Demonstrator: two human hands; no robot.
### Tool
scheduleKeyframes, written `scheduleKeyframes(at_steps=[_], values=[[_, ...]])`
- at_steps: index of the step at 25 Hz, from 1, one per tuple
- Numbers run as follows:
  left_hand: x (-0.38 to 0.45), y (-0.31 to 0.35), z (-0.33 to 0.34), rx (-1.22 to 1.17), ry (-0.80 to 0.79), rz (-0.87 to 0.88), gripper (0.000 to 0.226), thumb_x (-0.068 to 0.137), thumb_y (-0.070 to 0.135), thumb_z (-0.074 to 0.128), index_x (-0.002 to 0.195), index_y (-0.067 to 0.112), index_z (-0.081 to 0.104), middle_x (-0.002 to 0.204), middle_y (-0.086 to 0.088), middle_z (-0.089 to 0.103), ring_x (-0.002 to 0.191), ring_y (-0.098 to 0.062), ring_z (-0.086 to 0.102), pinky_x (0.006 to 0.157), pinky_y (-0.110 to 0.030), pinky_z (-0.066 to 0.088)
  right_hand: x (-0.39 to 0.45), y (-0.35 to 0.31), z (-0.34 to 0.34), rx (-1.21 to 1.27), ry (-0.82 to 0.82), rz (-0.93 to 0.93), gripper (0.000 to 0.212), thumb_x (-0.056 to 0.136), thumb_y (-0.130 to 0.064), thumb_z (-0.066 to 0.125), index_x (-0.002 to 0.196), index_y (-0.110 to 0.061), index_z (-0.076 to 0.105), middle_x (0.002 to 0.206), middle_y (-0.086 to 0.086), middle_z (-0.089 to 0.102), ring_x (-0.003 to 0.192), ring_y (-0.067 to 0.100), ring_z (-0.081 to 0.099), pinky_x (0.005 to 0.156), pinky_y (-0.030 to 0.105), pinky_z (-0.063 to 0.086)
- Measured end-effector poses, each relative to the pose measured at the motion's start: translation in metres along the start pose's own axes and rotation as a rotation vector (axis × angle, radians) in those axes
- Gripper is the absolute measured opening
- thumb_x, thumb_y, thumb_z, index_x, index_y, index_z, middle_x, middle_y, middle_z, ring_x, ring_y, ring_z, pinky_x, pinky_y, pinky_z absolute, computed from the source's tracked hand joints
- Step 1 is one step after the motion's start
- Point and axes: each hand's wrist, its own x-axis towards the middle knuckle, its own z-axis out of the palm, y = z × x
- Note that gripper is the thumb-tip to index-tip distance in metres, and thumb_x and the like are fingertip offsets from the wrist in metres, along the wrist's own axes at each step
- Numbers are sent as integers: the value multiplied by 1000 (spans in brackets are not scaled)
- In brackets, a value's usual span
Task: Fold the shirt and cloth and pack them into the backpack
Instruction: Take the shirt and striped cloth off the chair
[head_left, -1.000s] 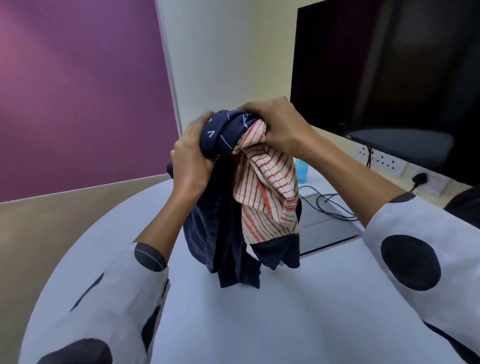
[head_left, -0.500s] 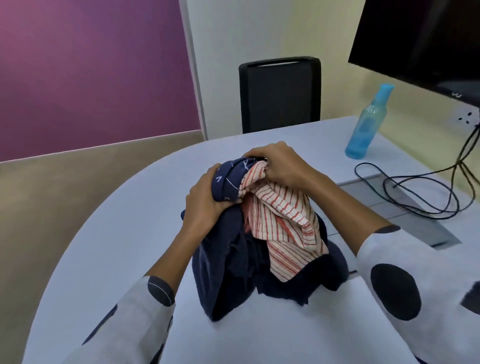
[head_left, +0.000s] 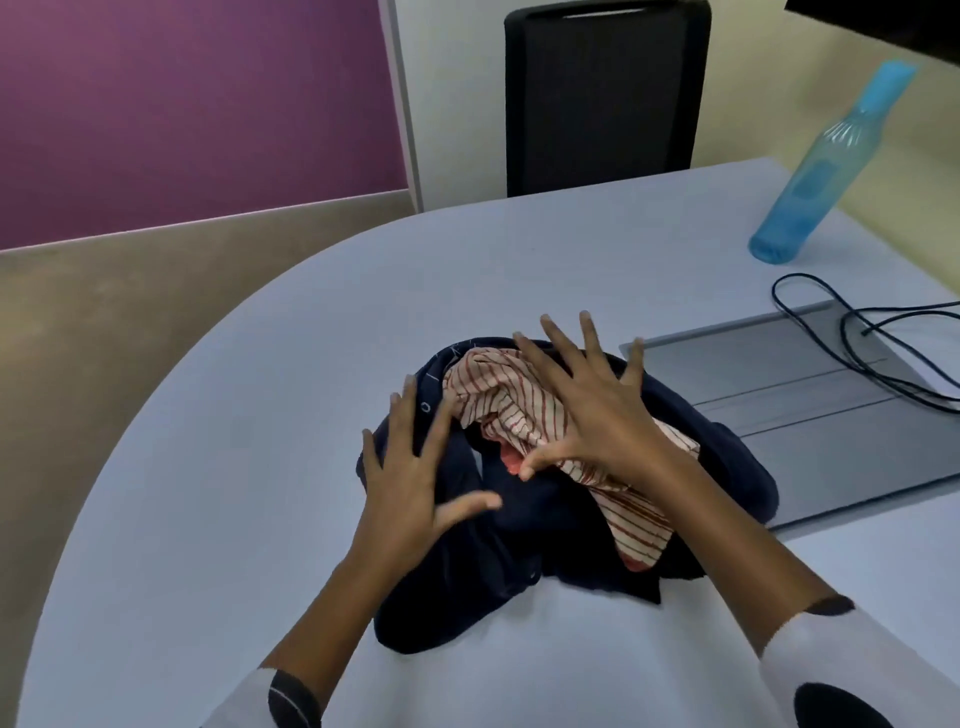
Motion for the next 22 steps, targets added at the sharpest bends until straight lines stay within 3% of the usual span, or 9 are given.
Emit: scheduleKeyframes(at_steps=[2,4,8,10,12,14,18,22], values=[[-30,6,16,218,-108,177,117,56,92,46,150,40,1,159,-12,-12,146,-36,-10,104,-73,9,-34,10,9,-116,-59,50,145,32,-92,50,143,-40,-27,152,-1,-36,135,34,-38,95,76,-14],[-45,4,32,423,-174,236,124,48,93,50,151,38,8,159,-18,-3,144,-44,-4,93,-81,20,-60,20,29,-182,-121,68,154,30,-86,64,144,-37,-27,151,2,-37,135,38,-38,91,83,-8],[-25,4,44,502,-249,94,133,38,80,71,150,41,11,160,-15,0,143,-44,-1,86,-84,21,-69,19,61,-266,-196,56,158,24,-77,75,149,-36,-12,159,8,-15,142,45,-16,85,88,-2],[-7,1,49,487,-263,21,135,38,72,78,149,43,8,160,-13,-3,144,-42,-5,84,-84,22,-56,20,69,-219,-144,84,148,40,-64,82,147,-38,-16,159,7,-17,142,44,-19,87,88,2],[14,-8,52,489,-260,2,136,42,67,81,149,43,2,160,-11,-7,144,-39,-10,86,-83,20,-37,23,72,-185,-75,126,135,60,-48,82,144,-41,-24,156,4,-28,139,41,-29,90,86,3],[36,-22,51,482,-250,-1,135,46,64,82,148,44,-5,160,-8,-13,144,-37,-16,90,-82,19,-13,27,73,-180,-62,154,130,68,-46,79,141,-42,-29,152,1,-36,136,40,-35,92,85,1],[83,-49,48,543,-245,-7,126,65,62,73,139,49,-27,151,-1,-37,139,-33,-33,101,-76,10,40,30,72,-199,-79,171,128,70,-46,76,137,-39,-33,151,2,-38,135,40,-36,93,84,2],[111,-59,47,572,-257,-35,119,73,62,66,136,47,-33,148,-2,-43,137,-34,-35,105,-73,8,83,40,76,-249,-74,152,130,69,-50,76,133,-37,-36,151,3,-39,136,41,-35,93,85,4]])
